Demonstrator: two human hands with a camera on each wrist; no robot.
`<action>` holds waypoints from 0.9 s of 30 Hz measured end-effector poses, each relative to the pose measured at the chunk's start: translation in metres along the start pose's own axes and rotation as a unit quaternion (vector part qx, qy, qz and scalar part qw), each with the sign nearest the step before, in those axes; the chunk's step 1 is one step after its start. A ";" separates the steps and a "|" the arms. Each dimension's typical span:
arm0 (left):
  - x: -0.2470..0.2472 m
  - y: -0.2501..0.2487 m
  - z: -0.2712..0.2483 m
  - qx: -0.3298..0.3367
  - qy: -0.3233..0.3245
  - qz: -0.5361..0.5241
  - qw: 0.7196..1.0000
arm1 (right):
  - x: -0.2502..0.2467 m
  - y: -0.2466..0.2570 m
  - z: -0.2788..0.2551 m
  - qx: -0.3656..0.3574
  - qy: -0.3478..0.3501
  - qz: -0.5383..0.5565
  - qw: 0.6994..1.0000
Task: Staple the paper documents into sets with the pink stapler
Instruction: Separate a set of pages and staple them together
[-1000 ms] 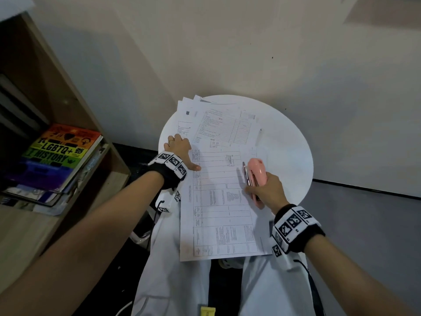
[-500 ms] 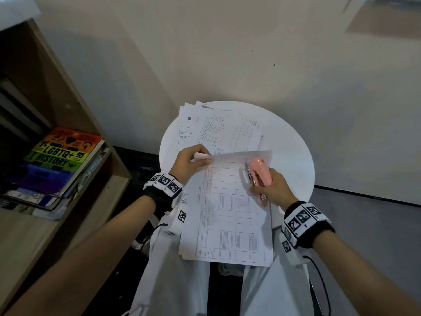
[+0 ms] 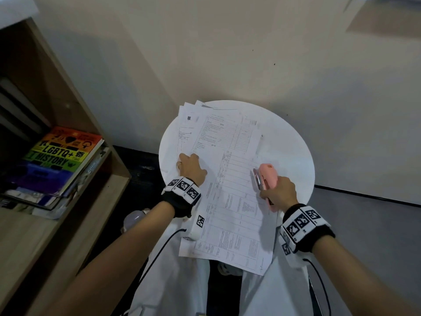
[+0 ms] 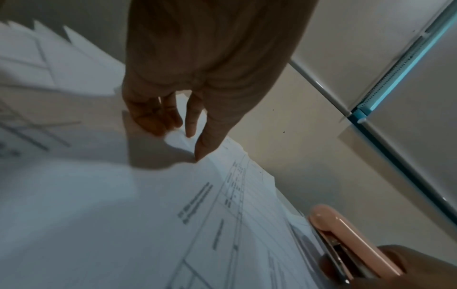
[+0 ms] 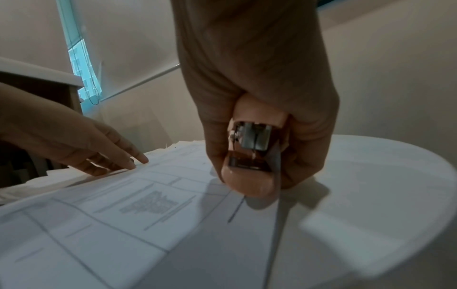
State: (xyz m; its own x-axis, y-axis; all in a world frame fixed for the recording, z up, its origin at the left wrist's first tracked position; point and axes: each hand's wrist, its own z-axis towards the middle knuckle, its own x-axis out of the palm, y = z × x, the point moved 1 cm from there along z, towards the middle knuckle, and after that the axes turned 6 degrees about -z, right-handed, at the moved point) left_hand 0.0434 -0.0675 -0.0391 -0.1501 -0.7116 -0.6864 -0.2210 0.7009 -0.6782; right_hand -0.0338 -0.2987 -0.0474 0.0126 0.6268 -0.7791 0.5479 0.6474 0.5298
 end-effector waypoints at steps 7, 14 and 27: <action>0.011 -0.012 -0.003 -0.076 0.007 0.019 0.997 | 0.001 -0.002 -0.003 -0.003 -0.005 0.020 1.000; 0.016 -0.018 -0.005 -0.082 -0.016 0.039 0.996 | 0.001 -0.004 -0.003 -0.009 -0.006 0.018 1.000; 0.017 -0.007 -0.026 -0.073 -0.072 -0.109 0.989 | 0.004 -0.009 -0.003 -0.017 -0.012 0.029 0.999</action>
State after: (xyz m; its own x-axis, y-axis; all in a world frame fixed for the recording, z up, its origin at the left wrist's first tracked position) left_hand 0.0171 -0.0859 -0.0387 0.0522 -0.8227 -0.5661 -0.3709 0.5104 -0.7758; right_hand -0.0409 -0.3003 -0.0541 0.0634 0.6541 -0.7537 0.5168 0.6246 0.5855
